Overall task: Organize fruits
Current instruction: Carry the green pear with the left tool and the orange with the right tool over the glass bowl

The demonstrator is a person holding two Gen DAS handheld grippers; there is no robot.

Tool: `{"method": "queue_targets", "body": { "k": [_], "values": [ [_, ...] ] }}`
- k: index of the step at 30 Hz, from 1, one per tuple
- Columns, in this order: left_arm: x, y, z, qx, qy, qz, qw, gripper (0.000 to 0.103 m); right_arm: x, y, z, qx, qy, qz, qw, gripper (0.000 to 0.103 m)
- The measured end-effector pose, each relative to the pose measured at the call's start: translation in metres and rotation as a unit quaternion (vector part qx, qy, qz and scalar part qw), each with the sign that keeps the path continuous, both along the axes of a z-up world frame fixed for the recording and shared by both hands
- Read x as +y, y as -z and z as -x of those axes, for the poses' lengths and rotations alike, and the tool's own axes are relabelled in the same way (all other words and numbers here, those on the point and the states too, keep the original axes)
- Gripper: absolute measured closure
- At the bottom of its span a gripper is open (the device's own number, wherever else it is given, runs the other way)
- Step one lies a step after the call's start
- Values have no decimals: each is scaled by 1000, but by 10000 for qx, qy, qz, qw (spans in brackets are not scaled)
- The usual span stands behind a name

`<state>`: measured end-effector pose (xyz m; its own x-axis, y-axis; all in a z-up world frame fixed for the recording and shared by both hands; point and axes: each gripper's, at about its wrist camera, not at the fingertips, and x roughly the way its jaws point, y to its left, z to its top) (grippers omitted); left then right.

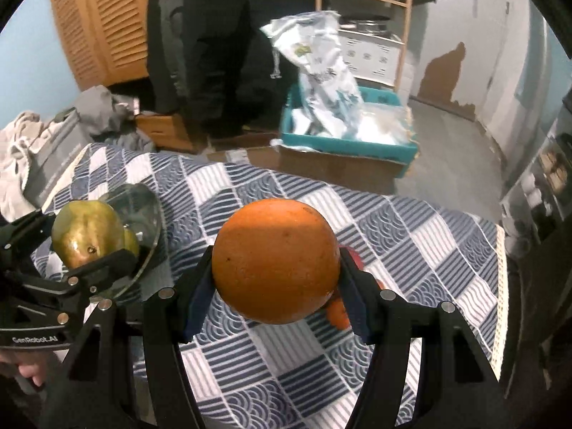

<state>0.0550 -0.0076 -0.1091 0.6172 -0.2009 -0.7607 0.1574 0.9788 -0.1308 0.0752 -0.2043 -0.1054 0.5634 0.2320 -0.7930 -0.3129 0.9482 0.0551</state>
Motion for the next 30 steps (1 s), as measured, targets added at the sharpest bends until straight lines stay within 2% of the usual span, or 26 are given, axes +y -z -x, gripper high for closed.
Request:
{"method": "queue_targets", "body": {
  "k": [18,30],
  "values": [
    [90,5,11,28,-934,96,9956,18,92,7,-19,123,-682,-36,9976,39],
    [135,24,14,205,-1377,-32,9903,18,150,26,-33,408,-1034,-125,9937,39]
  ]
}}
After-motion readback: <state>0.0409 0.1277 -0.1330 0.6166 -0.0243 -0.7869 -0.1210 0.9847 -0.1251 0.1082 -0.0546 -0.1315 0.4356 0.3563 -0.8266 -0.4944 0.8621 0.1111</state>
